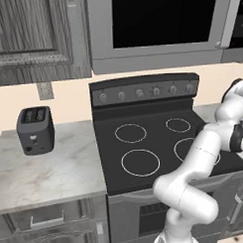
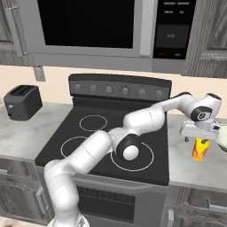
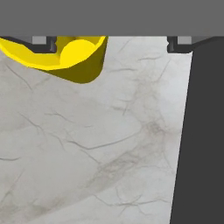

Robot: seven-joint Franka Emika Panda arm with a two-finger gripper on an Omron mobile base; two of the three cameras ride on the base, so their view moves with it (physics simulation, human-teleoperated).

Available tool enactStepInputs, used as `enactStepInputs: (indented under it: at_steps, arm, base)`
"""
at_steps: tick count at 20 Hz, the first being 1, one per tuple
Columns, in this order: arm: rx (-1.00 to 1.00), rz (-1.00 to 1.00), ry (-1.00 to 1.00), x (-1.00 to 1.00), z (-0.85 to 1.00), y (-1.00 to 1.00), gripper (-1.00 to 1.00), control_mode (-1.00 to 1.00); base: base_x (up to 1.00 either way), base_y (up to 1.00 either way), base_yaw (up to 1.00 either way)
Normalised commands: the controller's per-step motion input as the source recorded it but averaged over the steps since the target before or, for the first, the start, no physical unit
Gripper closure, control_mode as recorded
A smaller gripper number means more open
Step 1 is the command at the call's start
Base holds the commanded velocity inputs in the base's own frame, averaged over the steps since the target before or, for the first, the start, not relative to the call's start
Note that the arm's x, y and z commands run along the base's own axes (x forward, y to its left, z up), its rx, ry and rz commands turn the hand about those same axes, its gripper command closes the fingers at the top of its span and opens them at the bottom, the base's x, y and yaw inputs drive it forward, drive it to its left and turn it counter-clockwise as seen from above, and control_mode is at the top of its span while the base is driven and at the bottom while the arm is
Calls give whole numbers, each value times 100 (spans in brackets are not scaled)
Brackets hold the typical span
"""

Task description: Pick the cup and bowl from the counter and place them on the counter next to the sink.

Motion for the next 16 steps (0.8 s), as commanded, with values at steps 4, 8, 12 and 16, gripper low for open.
enactStepInputs:
  at_steps: [4,8,12,16]
  arm:
    - [0,0,0,0,-3,0,-100,-100]
    - [0,0,0,0,-7,0,-100,-100]
    - [0,0,1,0,-8,0,-100,-100]
    - [0,0,0,0,0,0,-100,-100]
  base:
    - [0,0,0]
    - [0,0,0]
    - [0,0,0]
    - [0,0,0]
